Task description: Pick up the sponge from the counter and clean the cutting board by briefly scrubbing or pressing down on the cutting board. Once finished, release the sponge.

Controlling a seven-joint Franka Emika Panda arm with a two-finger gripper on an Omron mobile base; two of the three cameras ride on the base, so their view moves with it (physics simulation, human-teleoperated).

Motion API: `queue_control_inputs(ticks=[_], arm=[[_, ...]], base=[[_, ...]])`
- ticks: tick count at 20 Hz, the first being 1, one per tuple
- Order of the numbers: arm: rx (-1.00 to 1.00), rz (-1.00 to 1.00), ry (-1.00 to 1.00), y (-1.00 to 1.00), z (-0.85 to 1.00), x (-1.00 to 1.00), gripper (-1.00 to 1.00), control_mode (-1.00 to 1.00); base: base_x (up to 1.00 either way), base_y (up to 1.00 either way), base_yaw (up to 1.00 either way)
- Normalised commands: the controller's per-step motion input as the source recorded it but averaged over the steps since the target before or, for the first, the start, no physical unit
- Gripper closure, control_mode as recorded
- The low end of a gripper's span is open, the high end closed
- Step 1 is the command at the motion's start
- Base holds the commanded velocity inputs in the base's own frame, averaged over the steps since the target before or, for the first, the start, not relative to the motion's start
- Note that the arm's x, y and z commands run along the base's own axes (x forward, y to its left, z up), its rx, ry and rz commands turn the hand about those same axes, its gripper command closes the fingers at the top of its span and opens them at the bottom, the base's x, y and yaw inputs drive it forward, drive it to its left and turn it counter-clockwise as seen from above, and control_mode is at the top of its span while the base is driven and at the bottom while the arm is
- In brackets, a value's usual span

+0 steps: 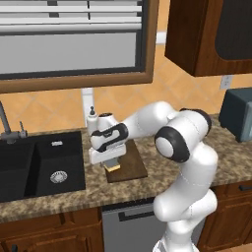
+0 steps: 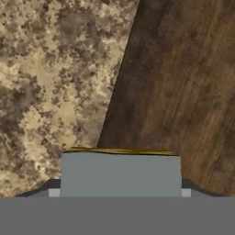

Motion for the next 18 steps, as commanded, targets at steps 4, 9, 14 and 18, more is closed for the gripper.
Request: queue_control_inputs(ticks=[4, 9, 14, 18], arm=[[-0.03, 0.00, 0.03, 0.00, -0.08, 0.58, 1.00, -1.00], [-0.01, 0.00, 0.04, 0.00, -0.04, 0.60, 1.00, -1.00], [0.00, 0.00, 0.05, 0.00, -0.04, 0.61, 1.00, -1.00], [0.00, 0.00, 0.02, 0.00, -0.09, 0.48, 1.00, -1.00]], base=[[0.00, 0.00, 0.00], [0.00, 0.00, 0.00], [0.00, 0.00, 0.00], [0.00, 0.00, 0.00]])
